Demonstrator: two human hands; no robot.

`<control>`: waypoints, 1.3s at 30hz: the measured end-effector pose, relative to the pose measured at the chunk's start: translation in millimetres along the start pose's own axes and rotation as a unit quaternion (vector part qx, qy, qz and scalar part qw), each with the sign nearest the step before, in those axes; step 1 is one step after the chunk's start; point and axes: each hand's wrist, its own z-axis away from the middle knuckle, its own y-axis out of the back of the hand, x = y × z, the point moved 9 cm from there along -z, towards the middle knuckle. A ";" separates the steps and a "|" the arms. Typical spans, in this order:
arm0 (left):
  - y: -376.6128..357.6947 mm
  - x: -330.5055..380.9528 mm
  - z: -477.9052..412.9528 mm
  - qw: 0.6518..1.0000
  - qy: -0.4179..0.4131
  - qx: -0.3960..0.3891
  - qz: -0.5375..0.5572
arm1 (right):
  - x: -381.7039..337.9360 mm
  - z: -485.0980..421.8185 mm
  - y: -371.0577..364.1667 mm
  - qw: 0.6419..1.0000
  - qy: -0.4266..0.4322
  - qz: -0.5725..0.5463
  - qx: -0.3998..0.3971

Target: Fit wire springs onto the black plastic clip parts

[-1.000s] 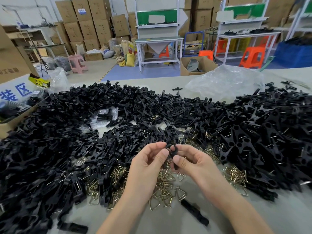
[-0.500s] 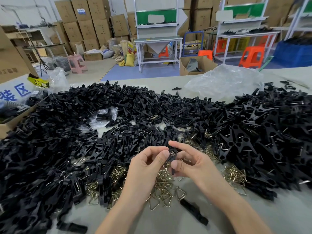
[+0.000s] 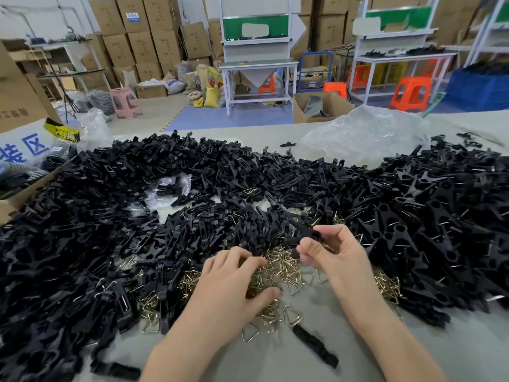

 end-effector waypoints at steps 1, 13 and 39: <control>1.2 0.3 -0.8 1.000 0.005 0.011 -0.007 | 0.7 -0.5 0.1 1.000 -0.001 -0.003 0.002; 24.3 -16.3 0.3 0.954 0.082 0.132 0.258 | 1.5 -0.6 -3.1 1.000 0.007 0.015 -0.011; 37.2 -10.6 2.8 0.955 0.046 0.193 0.221 | 7.4 4.4 -24.3 0.995 -0.022 0.003 -0.102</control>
